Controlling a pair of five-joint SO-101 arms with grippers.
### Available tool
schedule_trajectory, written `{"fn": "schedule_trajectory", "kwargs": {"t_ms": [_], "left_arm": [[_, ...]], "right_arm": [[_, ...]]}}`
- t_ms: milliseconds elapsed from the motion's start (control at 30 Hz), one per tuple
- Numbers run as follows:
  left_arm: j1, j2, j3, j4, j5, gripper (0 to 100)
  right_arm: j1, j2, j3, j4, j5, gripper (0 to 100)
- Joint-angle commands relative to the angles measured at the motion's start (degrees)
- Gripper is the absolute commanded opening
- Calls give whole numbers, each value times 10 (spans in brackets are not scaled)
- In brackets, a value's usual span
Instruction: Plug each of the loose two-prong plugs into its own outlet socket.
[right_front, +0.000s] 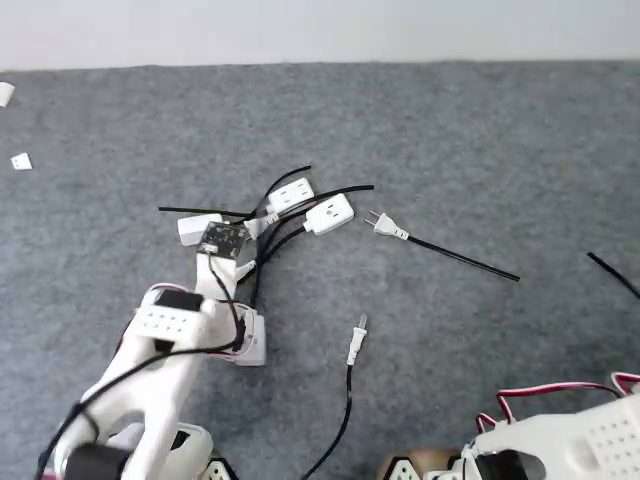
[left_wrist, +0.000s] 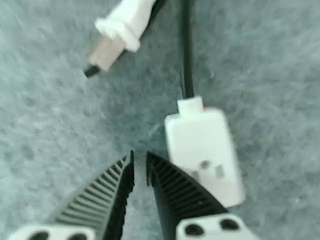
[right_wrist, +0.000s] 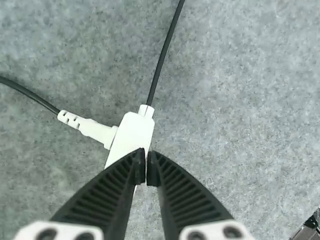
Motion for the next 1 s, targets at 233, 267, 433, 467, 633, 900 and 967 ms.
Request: {"fn": "schedule_trajectory", "kwargs": {"t_ms": [233,267,433,467,633,900,967], "left_arm": [[122,44,-107,14,32,51],[120,44,-112,5,51,51],[106,44,-105,-68,128,55],[106,43,-102,-77,143,55],[120,45,-100,-103,202,55],[170,45,-102,-105,205,55],[179,47,-100,-115,223,55]], "right_arm": [[-7,-7,-12,4,2,12],[-7,-7,-12,4,2,12],[-7,-7,-12,4,4,12],[-10,-7,-12,4,4,12],[-13,-7,-12,4,2,12],[-11,-8,-12,4,5,12],[-9,-8,-12,4,5,12]]}}
